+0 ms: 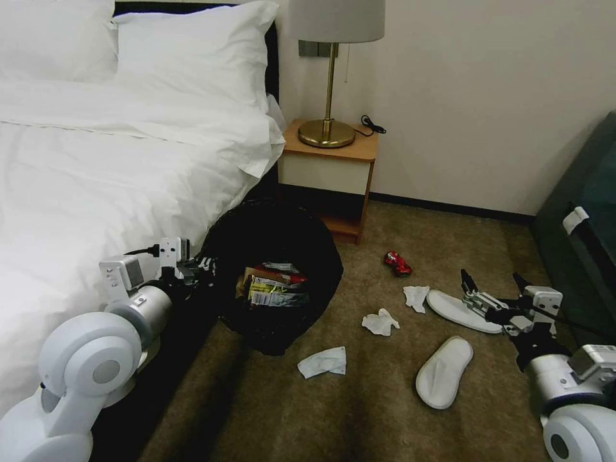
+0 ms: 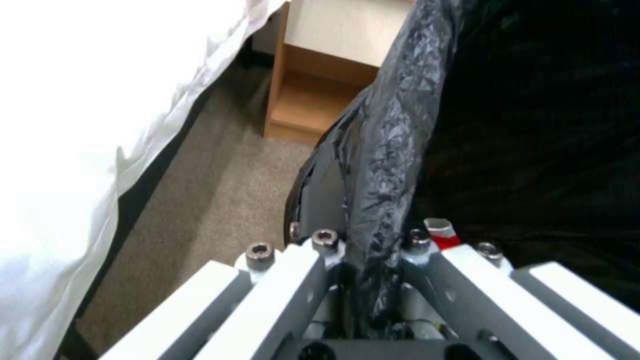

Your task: Pick up the trash bin, then pick up the garbage on the floor and place it into the trash bin.

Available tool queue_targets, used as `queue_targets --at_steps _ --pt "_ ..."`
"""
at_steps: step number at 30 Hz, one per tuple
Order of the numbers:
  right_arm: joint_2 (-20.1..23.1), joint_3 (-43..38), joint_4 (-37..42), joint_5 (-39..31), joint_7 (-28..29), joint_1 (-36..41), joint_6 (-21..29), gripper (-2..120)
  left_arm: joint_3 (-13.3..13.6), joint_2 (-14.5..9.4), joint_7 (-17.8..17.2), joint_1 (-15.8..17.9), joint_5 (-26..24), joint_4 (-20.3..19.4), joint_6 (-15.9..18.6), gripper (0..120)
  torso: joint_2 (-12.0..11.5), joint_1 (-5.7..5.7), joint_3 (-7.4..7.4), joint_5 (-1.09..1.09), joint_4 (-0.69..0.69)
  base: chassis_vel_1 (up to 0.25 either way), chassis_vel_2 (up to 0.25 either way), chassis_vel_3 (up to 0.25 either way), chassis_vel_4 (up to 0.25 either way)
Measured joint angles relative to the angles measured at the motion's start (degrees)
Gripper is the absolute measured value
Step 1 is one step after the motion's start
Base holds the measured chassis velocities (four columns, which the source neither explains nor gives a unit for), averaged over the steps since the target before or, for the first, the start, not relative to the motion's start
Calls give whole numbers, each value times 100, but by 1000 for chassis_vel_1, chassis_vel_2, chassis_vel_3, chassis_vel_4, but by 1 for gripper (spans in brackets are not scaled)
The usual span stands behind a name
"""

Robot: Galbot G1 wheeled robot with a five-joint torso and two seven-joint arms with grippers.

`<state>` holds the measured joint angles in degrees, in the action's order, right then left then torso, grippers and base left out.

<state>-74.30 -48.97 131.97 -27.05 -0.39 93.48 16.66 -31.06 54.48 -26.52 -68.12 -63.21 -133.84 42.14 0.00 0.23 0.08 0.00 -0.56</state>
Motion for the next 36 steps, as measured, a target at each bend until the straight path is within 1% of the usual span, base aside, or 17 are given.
queue_targets --at_steps 4,7,9,10,12,15,18,19,21,22,25,26,29,31,32,34,36 --pt "-5 67 -79 40 18 13 4 100 -3 -1 1 -3 -1 -10 0 1 0 0 0 0 0 -53 51 42 -48" --pt "5 208 -331 88 80 -57 46 100 -9 -13 5 -3 -8 -17 0 1 0 0 0 1 -1 0 0 0 0" --pt "28 431 -700 50 223 -225 215 100 -10 -23 7 -3 -15 -30 0 1 0 -1 0 0 0 0 0 0 0" --pt "28 431 -700 50 223 -225 215 100 -10 -23 7 -3 -15 -30 0 1 0 -1 0 0 0 0 0 0 0" --pt "36 649 -1055 -4 348 -376 434 100 -14 -34 8 -17 -17 -40 0 1 0 -1 0 0 0 0 0 0 0" --pt "40 786 -1280 -53 410 -462 518 100 -21 -41 8 -26 -19 -49 0 1 0 -1 0 0 0 0 0 0 0" --pt "31 1020 -1919 -121 536 -697 615 100 -23 -47 8 -29 -25 -66 0 1 0 -1 0 0 0 0 0 0 0" --pt "31 1020 -1919 -121 536 -697 615 100 -23 -47 8 -29 -25 -66 0 1 0 -1 0 0 0 0 0 0 0" --pt "21 1085 -2275 -123 550 -820 624 100 -22 -51 8 -28 -26 -76 0 1 0 -1 0 1 0 0 0 0 0" --pt "21 1085 -2275 -123 550 -820 624 100 -22 -51 8 -28 -26 -76 0 1 0 -1 0 1 0 0 0 0 0" --pt "-12 1149 -2834 -118 568 -1027 625 100 -17 -66 8 -31 -32 -90 0 1 0 -1 0 0 0 0 0 0 0" --pt "-12 1149 -2834 -118 568 -1027 625 100 -17 -66 8 -31 -32 -90 0 1 0 -1 0 0 0 0 0 0 0" --pt "-41 1159 -3175 -114 576 -1144 614 100 8 -63 7 -37 -33 -92 0 1 0 -1 0 0 0 0 0 0 0" --pt "-82 1160 -3545 -113 654 -1260 585 100 37 -48 4 -46 -26 -94 0 1 0 -1 0 0 0 0 0 0 0" --pt "-82 1160 -3545 -113 654 -1260 585 100 37 -48 4 -46 -26 -94 0 1 0 -1 0 0 0 0 0 0 0" --pt "-120 1140 -3892 -118 786 -1366 546 100 61 -38 2 -51 -16 -94 0 1 0 -1 0 0 0 0 0 0 0" --pt "-132 1126 -4027 -121 841 -1411 514 100 69 -36 2 -51 -16 -94 0 1 0 -1 0 1 0 0 0 0 0"
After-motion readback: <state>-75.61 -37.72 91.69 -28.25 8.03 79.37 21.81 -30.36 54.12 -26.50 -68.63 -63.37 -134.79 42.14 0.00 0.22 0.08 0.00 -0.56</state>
